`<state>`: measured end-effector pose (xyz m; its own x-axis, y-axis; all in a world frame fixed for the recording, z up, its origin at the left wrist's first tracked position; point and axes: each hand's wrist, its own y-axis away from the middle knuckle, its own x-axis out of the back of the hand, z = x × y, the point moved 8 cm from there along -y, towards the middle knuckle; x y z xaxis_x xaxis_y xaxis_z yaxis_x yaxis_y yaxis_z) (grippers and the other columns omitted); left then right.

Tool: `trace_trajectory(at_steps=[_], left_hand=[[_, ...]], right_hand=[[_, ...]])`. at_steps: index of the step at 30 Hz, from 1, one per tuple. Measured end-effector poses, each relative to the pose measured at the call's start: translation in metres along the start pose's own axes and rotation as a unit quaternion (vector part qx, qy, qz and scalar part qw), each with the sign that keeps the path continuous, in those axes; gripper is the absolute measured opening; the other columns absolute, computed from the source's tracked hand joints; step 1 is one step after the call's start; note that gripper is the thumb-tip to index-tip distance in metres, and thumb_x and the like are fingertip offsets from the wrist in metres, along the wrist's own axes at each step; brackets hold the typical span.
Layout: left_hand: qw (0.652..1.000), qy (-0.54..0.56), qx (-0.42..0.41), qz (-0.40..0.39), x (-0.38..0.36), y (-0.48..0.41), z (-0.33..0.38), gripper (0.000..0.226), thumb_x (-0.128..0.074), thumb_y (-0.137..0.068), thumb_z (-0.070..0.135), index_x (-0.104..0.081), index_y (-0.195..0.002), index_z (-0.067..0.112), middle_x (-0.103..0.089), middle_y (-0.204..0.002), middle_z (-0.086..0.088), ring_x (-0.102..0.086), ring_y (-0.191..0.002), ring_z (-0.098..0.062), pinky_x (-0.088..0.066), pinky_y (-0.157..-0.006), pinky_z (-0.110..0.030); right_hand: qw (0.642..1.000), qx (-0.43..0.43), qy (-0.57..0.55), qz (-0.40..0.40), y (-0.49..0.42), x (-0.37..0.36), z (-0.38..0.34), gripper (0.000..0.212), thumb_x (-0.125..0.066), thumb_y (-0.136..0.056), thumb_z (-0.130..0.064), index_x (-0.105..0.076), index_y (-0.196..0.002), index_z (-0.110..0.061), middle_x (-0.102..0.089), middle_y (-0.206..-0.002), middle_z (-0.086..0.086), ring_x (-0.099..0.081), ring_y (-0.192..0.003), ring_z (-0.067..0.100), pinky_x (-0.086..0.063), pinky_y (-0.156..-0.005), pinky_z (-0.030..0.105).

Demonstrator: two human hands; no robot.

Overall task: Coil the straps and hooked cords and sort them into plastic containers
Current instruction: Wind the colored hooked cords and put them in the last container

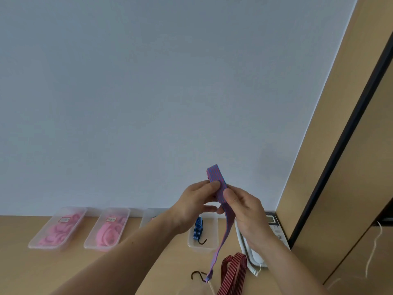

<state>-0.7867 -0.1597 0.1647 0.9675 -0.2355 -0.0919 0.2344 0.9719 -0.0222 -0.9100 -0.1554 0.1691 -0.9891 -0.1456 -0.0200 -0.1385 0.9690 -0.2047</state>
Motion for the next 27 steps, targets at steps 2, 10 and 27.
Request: trace_trajectory(at_steps=[2,10,27], left_hand=[[1.000,0.014,-0.028,0.004,0.000,-0.001,0.005,0.042,-0.057,-0.090,0.037,-0.065,-0.105,-0.002,-0.066,-0.092,-0.012,-0.059,-0.085,-0.026,-0.049,-0.085,-0.038],[0.992,-0.009,-0.105,0.068,0.004,-0.003,0.029,0.033,-0.063,-0.088,0.030,-0.068,-0.112,0.008,-0.071,-0.111,-0.017,-0.067,-0.101,-0.036,-0.051,-0.099,-0.051],[0.750,-0.507,-0.405,0.125,-0.007,0.027,0.056,0.039,-0.069,-0.086,0.006,-0.066,-0.125,0.008,-0.071,-0.120,-0.002,-0.071,-0.091,-0.020,-0.057,-0.068,-0.027]], right_hand=[[1.000,0.000,0.008,0.010,0.002,0.001,0.004,0.022,-0.059,-0.092,-0.031,-0.074,-0.102,-0.018,-0.075,-0.081,0.007,-0.066,-0.059,0.018,-0.053,-0.058,0.027],[0.996,-0.048,0.037,0.061,0.000,0.011,0.014,0.047,-0.058,-0.088,-0.051,-0.066,-0.078,-0.006,-0.070,-0.063,0.009,-0.061,-0.050,0.019,-0.049,-0.055,0.032],[0.996,-0.070,-0.055,0.026,0.001,0.003,0.006,0.065,-0.048,-0.077,-0.070,-0.072,-0.074,-0.009,-0.063,-0.058,0.014,-0.046,-0.042,0.018,-0.040,-0.045,0.022]])
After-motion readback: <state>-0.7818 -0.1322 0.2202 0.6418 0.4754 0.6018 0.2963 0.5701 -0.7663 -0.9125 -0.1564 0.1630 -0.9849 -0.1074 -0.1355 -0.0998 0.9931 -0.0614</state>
